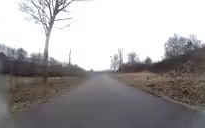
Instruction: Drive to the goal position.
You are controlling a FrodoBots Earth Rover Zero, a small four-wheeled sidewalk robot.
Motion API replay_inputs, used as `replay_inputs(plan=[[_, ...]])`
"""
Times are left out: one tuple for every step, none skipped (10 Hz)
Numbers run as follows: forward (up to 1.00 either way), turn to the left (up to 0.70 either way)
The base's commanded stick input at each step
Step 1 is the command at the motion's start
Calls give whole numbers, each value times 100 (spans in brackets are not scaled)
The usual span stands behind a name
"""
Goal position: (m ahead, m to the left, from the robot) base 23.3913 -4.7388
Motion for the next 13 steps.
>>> replay_inputs(plan=[[70, 0], [70, 0], [70, 0], [70, 0], [70, 0], [70, 0], [70, 0], [70, 0], [70, 0], [70, 0], [70, 0], [70, 0], [70, 0]])
